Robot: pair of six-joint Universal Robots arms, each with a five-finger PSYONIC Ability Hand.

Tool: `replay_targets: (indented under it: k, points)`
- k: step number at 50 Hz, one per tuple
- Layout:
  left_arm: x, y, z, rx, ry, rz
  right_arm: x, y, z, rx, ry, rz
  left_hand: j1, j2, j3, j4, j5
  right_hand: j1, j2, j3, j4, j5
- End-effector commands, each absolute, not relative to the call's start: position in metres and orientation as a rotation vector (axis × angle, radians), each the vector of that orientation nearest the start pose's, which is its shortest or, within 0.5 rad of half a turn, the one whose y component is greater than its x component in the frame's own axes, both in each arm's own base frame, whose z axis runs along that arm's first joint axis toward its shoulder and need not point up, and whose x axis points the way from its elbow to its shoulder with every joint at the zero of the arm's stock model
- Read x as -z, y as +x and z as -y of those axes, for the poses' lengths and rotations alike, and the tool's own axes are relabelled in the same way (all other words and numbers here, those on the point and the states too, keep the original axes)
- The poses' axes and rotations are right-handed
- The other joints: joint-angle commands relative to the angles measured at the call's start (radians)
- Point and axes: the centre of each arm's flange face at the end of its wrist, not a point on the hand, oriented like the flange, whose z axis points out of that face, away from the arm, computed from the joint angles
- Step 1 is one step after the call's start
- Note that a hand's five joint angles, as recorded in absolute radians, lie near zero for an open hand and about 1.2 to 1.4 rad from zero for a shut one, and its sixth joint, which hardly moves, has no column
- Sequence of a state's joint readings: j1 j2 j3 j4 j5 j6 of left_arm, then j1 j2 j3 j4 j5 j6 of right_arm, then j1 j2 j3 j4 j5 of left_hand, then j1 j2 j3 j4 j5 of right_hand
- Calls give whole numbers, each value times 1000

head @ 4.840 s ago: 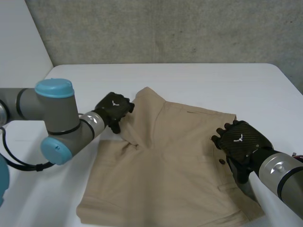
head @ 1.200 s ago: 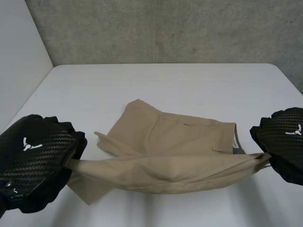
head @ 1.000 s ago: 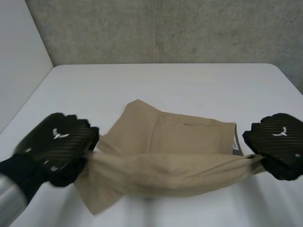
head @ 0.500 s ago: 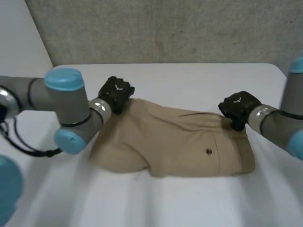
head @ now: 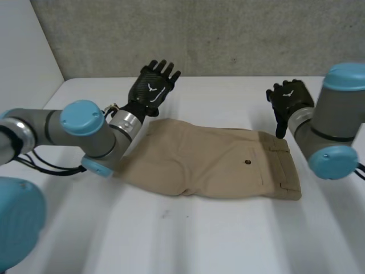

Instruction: Fold the shorts.

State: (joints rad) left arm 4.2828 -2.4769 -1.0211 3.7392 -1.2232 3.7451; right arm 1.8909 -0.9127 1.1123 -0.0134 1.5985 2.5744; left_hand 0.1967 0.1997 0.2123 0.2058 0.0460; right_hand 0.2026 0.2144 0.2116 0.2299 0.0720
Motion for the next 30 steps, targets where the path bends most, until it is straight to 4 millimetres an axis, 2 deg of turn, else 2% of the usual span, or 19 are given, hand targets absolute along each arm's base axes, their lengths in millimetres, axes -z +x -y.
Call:
replay_targets:
  k: [1,2,5,6,11,14,19,25,30]
  points:
    - [-190,-332,351,2467,1251,-1564,-219,240,312,2006,-1064,-2334,-22,-25,-38,-31,-46,-28,-40,-37,-55,-72]
    - [-192,-329,347,2457,1235,-1583,-217,235,300,1970,-1072,-2348,-21,-24,-37,-31,-45,-28,-40,-37,-55,-72]
    - [-195,-317,333,2429,1178,-1684,-208,223,285,1905,-1072,-2392,-18,-21,-34,-28,-42,-28,-40,-37,-55,-72]
    - [-194,-314,329,2421,1165,-1718,-199,215,279,1858,-1065,-2430,-16,-18,-31,-25,-39,-28,-40,-37,-55,-72]
    - [-191,-302,302,2362,1110,-1989,-173,202,265,1716,-1037,-2493,8,5,-8,-1,-16,58,47,49,31,14]
    - [-184,-298,288,2287,1107,-2139,-163,197,265,1712,-974,-2496,23,20,7,14,-1,111,99,102,84,67]
    - [-183,-293,273,2203,1081,-2290,-155,186,276,1739,-871,-2510,26,23,10,17,2,147,135,138,119,103]
    - [-188,-290,267,2194,1030,-2326,-139,189,281,1665,-871,-2503,23,20,7,14,-1,211,199,202,184,167]
    - [-184,-287,263,2170,1021,-2347,-128,188,286,1634,-849,-2510,23,20,7,14,-1,361,349,352,333,317]
